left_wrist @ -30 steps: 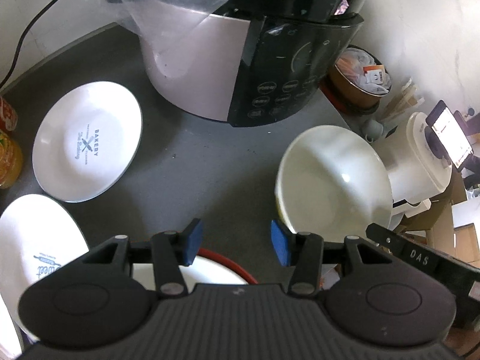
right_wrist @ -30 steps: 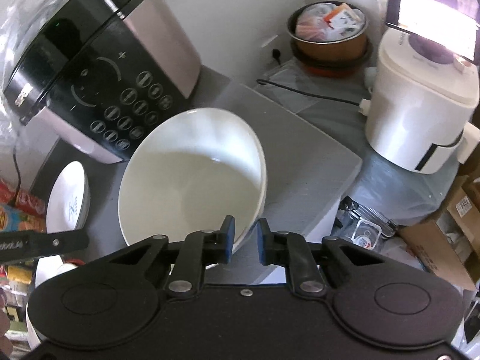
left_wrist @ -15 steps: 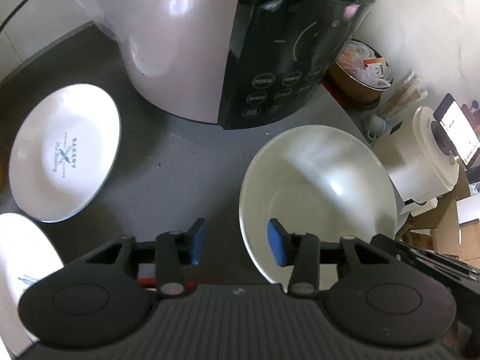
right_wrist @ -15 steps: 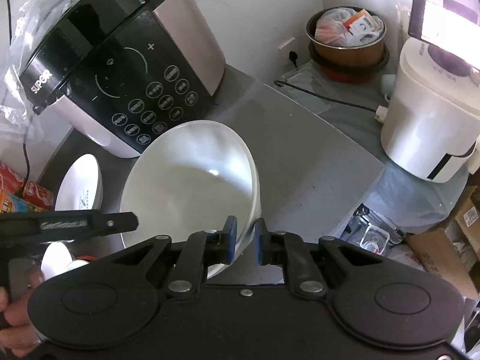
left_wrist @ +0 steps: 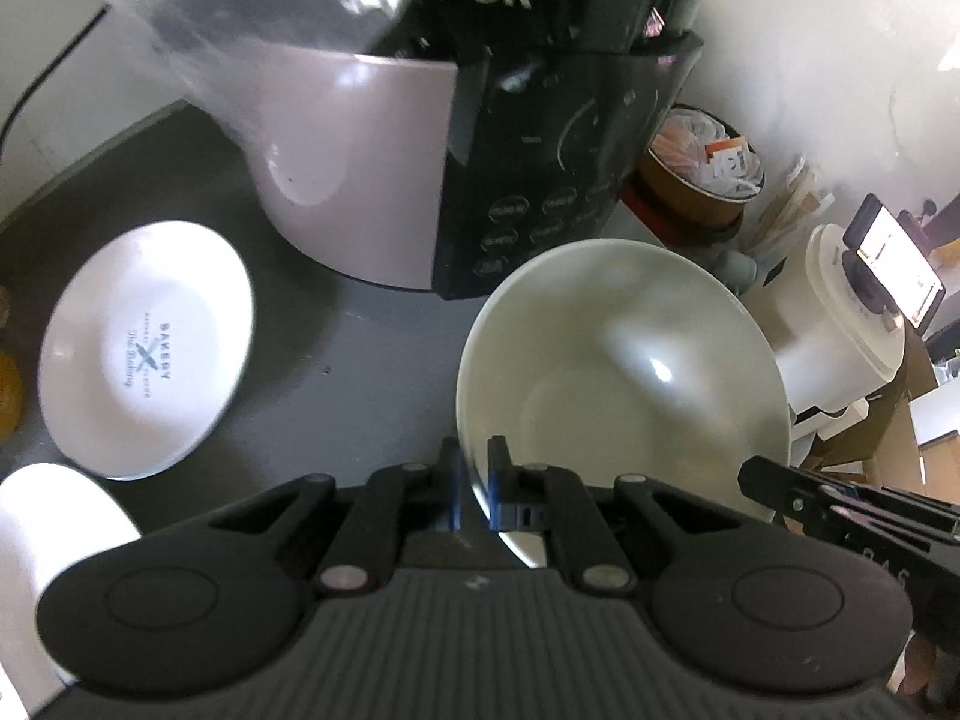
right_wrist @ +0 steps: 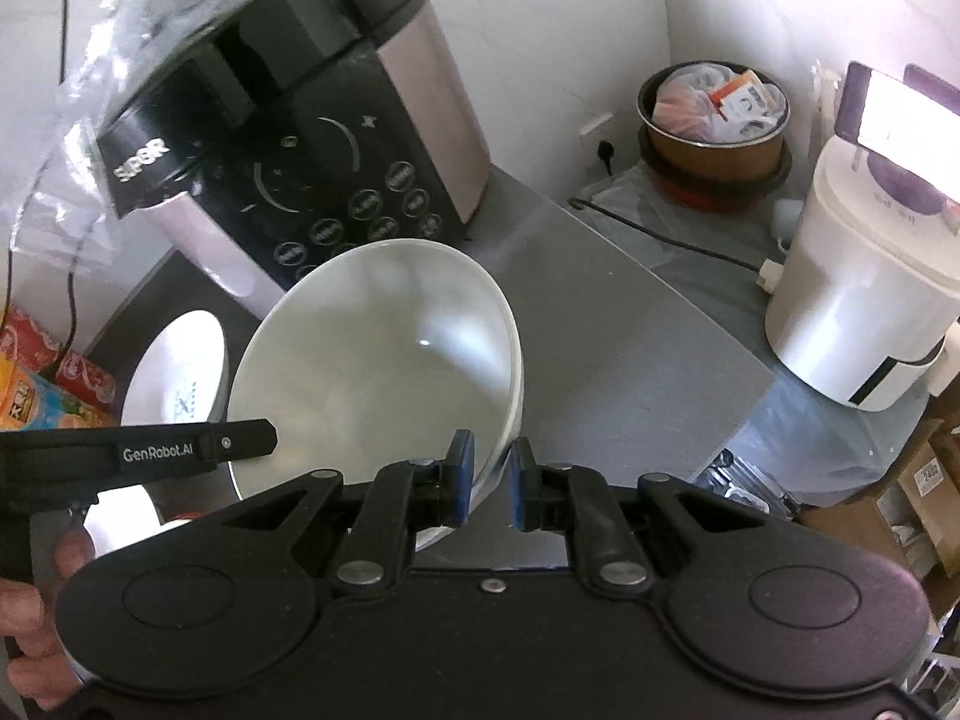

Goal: Organize plates and bowls

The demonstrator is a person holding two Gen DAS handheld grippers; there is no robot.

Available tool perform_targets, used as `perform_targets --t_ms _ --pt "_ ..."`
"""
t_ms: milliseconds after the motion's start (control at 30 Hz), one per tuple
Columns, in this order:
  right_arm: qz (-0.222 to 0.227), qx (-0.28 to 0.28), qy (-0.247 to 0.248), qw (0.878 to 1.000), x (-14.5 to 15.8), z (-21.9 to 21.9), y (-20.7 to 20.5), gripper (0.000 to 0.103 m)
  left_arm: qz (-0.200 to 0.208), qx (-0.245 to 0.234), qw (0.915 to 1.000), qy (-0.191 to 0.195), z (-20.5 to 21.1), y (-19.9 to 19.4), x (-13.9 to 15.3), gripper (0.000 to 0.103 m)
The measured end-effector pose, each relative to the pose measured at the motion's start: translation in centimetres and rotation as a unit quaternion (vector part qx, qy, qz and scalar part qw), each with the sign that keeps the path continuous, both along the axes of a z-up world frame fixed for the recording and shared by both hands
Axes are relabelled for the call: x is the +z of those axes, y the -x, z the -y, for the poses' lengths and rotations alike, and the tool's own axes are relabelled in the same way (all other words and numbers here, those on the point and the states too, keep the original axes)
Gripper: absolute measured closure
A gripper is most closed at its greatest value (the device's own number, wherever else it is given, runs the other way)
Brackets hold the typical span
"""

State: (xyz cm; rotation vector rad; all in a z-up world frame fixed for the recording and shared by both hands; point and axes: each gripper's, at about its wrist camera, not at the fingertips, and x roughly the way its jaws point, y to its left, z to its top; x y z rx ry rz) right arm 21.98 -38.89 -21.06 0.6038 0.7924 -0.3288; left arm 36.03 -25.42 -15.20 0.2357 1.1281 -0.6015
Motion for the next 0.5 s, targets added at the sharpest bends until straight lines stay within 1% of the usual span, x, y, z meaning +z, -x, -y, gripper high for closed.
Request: perform_targets --t_ms 267,400,500 --pt "0.012 0.012 -0.004 1.0 1.4 -1.7 0.8 0.09 0.011 0.007 0.9999 0.008 -2.3 0.6 2.3 0.096" --pt "0.027 0.016 -0.028 0.999 2.4 -2.3 1.3 0.09 0.014 0.013 0.9997 0.015 -3.9 1.0 3.5 0.096" --pt "0.032 0.027 -0.019 0.999 3.4 -3.4 1.6 0.09 0.02 0.016 0.9995 0.017 -4.9 1.4 4.4 0.096"
